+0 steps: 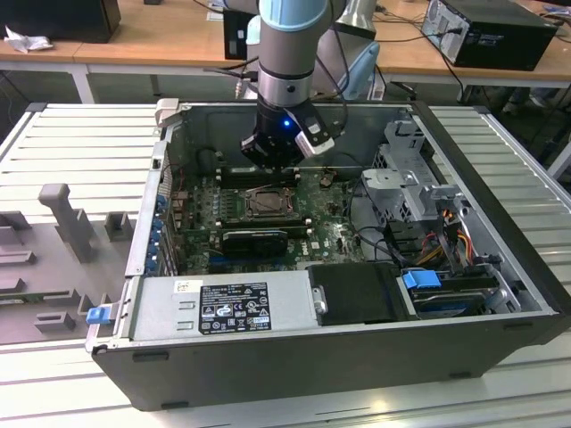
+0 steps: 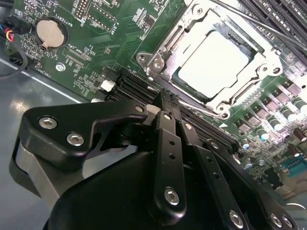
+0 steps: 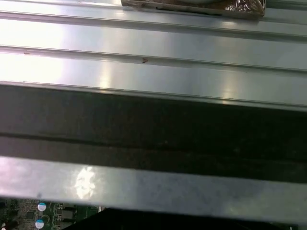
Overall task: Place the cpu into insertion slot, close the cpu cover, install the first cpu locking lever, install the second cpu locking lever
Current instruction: 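Install the first cpu locking lever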
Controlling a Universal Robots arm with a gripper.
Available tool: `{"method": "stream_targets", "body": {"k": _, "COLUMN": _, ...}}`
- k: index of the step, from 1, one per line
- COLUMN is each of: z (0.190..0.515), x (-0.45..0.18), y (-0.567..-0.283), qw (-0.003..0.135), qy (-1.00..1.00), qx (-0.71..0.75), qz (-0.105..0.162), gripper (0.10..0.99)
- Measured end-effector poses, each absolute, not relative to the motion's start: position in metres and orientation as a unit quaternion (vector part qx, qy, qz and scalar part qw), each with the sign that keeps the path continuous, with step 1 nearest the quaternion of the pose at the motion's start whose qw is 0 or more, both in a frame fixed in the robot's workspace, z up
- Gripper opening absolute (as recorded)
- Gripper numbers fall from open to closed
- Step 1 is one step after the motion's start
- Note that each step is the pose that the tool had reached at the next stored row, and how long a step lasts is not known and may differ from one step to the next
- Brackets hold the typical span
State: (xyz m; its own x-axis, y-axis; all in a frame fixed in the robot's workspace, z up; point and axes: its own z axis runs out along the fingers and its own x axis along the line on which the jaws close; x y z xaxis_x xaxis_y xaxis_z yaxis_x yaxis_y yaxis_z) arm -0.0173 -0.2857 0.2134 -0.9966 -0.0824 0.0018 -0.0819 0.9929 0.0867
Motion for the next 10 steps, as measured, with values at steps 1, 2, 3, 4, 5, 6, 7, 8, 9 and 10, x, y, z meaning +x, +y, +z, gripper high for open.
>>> {"method": "stream_targets", "body": {"k": 1, "z": 0.2126, "x": -0.0171, "y": -0.2857, "qw": 0.003, "qy": -0.998, "qx": 0.042, "qz": -0.043, "gripper": 0.106}}
{"method": "stream_targets", "body": {"k": 2, "z": 0.2108, "x": -0.0166, "y": -0.2857, "qw": 0.003, "qy": -0.998, "qx": 0.044, "qz": -0.043, "gripper": 0.106}}
{"method": "stream_targets", "body": {"k": 3, "z": 0.2098, "x": -0.0163, "y": -0.2857, "qw": 0.003, "qy": -0.998, "qx": 0.045, "qz": -0.043, "gripper": 0.106}}
{"method": "stream_targets", "body": {"k": 4, "z": 0.2091, "x": -0.0162, "y": -0.2857, "qw": 0.003, "qy": -0.998, "qx": 0.045, "qz": -0.043, "gripper": 0.106}}
{"method": "stream_targets", "body": {"k": 5, "z": 0.2085, "x": -0.0161, "y": -0.2857, "qw": 0.003, "qy": -0.998, "qx": 0.046, "qz": -0.043, "gripper": 0.106}}
{"method": "stream_targets", "body": {"k": 6, "z": 0.2079, "x": -0.0160, "y": -0.2857, "qw": 0.003, "qy": -0.998, "qx": 0.046, "qz": -0.043, "gripper": 0.106}}
{"method": "stream_targets", "body": {"k": 7, "z": 0.2068, "x": -0.0157, "y": -0.2857, "qw": 0.003, "qy": -0.998, "qx": 0.046, "qz": -0.041, "gripper": 0.106}}
{"method": "stream_targets", "body": {"k": 8, "z": 0.2059, "x": -0.0156, "y": -0.2857, "qw": 0.003, "qy": -0.998, "qx": 0.046, "qz": -0.040, "gripper": 0.106}}
{"method": "stream_targets", "body": {"k": 9, "z": 0.2051, "x": -0.0155, "y": -0.2857, "qw": 0.003, "qy": -0.998, "qx": 0.046, "qz": -0.038, "gripper": 0.106}}
{"method": "stream_targets", "body": {"k": 10, "z": 0.2044, "x": -0.0155, "y": -0.2857, "qw": 0.003, "qy": -0.998, "qx": 0.046, "qz": -0.037, "gripper": 0.106}}
